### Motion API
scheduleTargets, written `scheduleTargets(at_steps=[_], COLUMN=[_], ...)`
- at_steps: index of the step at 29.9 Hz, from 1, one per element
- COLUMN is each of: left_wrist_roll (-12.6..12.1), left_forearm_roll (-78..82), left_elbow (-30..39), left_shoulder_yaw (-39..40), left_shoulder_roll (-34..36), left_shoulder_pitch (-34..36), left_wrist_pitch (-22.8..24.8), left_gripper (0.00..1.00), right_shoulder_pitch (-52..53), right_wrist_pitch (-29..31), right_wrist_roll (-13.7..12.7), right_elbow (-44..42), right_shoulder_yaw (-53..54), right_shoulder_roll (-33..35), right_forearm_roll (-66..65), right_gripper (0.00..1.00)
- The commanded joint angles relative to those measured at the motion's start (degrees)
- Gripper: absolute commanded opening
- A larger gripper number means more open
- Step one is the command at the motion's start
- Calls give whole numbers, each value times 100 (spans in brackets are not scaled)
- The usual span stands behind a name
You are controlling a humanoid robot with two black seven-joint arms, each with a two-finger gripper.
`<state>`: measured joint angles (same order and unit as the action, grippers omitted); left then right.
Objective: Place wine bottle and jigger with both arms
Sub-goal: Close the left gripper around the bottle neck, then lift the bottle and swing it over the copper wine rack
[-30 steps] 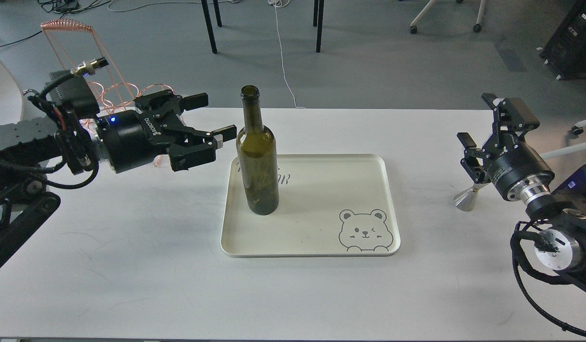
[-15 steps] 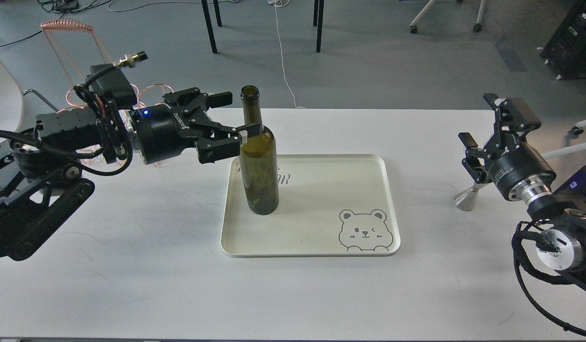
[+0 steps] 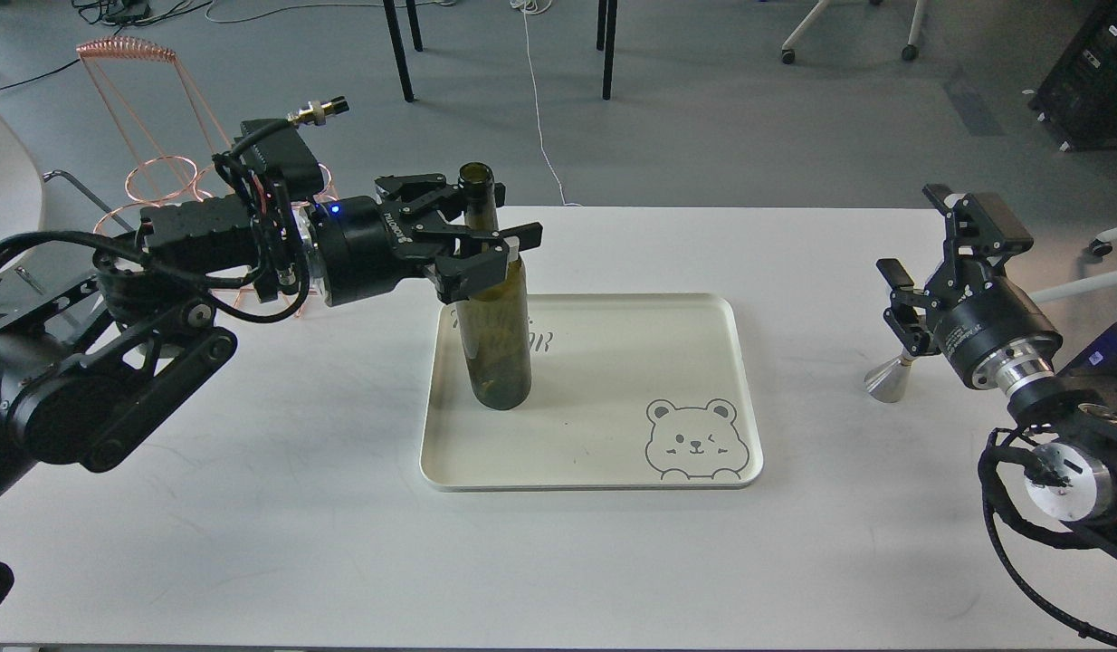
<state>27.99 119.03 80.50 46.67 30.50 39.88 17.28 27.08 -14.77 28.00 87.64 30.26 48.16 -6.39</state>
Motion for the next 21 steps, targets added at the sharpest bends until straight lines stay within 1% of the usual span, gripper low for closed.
scheduleTargets(at_steps=[1,6,12,16,21], left_wrist_roll=[1,1,1,1,1], left_forearm_roll=[-20,-221,-732,-723,-732], left_elbow=[0,44,-26,-613,-1562], left_shoulder_yaw=[0,61,9,0,0], left_shoulder_roll=[8,184,702,1106,1282], left_shoulder_pitch=[11,239,1196,1812,2216], left_wrist_pitch=[-32,-208,-164,-146,-164], left_gripper=[10,9,9,9,9], right_shoulder_pitch=[-9,-9,-18,-18,-27], right_wrist_pitch=[0,0,0,0,0], right_wrist_roll=[0,0,0,0,0], right_elbow=[-1,8,-1,-1,-10], right_shoulder_yaw=[-3,6,15,6,6], right_shoulder_roll=[0,0,0,-17,-53], right_forearm_roll=[-2,-2,-2,-2,-11], right_gripper=[95,95,95,95,95])
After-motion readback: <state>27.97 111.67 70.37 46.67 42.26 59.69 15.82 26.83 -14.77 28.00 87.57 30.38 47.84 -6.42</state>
